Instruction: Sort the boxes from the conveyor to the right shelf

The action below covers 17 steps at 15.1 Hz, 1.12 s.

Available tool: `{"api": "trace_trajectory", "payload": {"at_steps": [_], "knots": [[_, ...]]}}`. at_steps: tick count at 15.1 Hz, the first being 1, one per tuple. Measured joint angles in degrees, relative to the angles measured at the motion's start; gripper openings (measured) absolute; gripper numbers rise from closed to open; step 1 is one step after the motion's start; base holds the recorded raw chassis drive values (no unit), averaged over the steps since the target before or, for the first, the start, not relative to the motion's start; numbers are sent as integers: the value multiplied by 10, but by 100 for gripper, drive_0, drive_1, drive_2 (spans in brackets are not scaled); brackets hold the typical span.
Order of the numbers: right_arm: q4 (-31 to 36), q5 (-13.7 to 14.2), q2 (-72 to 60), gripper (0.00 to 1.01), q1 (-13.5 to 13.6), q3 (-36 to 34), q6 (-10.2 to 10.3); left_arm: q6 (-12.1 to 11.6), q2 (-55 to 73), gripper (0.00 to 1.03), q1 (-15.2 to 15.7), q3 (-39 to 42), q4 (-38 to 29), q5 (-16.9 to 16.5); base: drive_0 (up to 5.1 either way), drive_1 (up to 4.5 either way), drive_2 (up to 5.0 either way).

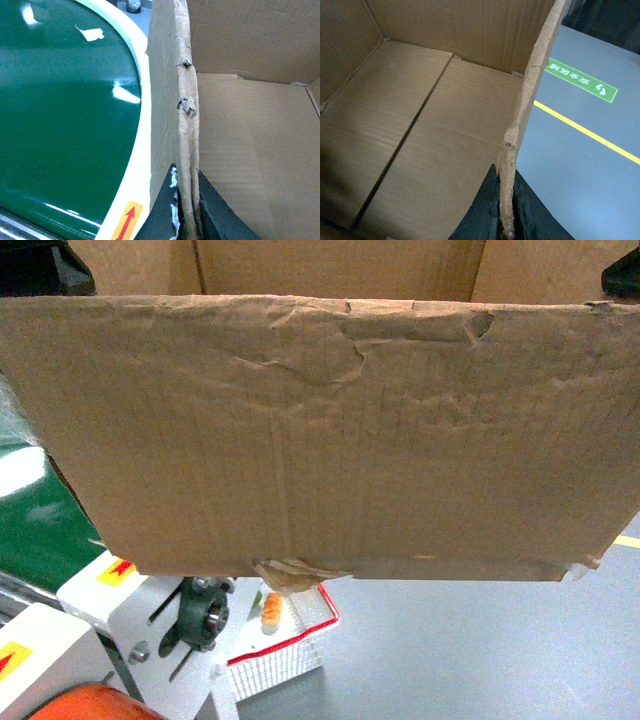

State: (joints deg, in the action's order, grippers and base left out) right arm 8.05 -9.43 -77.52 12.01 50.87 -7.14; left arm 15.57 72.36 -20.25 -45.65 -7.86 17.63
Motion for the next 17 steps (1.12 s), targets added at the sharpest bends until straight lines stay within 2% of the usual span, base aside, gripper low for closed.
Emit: {"api": "trace_trajectory", "payload": {"at_steps": [4,10,16,17], "knots": [[-3,0,-2,3,1,0,0,0,3,2,1,0,2,-1,-197,-393,197],[0,0,0,3,0,0,0,-2,0,2,1,0,1,-1,-137,-137,-137],[1,0,-1,3,0,0,0,-4,3,2,0,0,-3,-1,-130,-536,276],[-1,0,-1,3,0,0,0,-4,3,2,0,0,2,-1,-135,-135,-135]]}}
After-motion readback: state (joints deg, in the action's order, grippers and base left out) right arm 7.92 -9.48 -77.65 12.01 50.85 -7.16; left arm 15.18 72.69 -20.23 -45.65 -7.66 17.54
